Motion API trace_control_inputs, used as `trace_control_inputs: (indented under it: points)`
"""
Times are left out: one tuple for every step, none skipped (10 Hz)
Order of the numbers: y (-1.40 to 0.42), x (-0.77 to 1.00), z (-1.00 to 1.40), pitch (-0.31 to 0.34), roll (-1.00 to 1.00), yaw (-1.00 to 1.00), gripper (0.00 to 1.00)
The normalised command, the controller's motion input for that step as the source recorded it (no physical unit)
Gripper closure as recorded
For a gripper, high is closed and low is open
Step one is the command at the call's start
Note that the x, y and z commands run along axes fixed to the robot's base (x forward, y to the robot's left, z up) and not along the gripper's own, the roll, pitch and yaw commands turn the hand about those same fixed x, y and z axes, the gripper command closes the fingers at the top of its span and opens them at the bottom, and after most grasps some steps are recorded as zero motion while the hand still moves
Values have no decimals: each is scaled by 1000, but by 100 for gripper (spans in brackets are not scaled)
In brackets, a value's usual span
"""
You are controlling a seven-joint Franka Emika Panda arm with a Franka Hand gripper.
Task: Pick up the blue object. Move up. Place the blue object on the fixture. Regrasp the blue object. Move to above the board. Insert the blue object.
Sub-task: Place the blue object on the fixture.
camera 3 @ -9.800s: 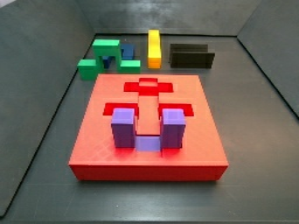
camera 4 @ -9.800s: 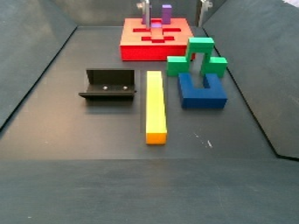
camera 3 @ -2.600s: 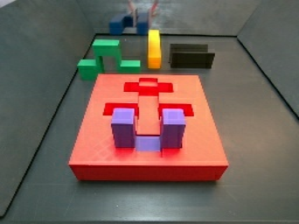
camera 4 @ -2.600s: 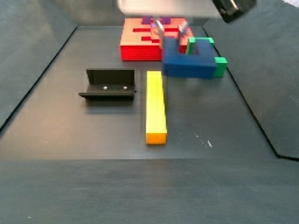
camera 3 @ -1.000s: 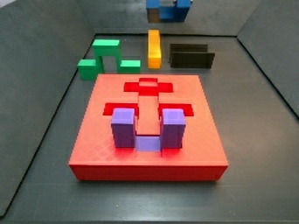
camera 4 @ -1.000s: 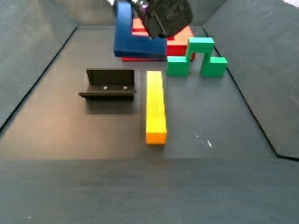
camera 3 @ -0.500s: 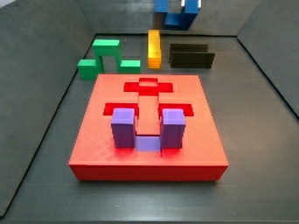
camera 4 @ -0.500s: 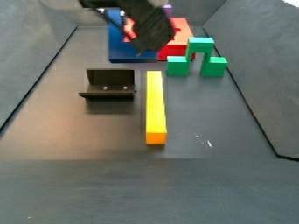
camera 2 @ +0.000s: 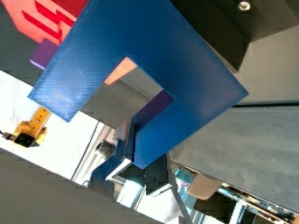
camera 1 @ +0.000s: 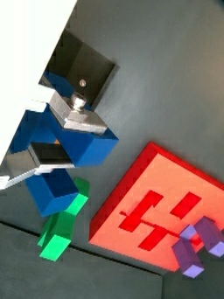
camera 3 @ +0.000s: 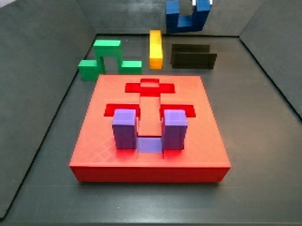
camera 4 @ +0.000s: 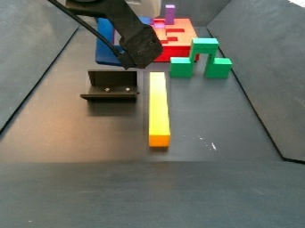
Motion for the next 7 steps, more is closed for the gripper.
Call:
trace_control_inputs:
  points:
    - [31,720,-326,774,371,-17,100]
    - [0,763,-483,669,263,0,100]
    - [0,780,-374,466,114,0,100]
    - [0,780,-97,254,0,0,100]
    - [0,709,-11,0,-69,0,100]
    - [0,546,0,-83,-106,0,100]
    - [-23,377,-31,-71,0,0,100]
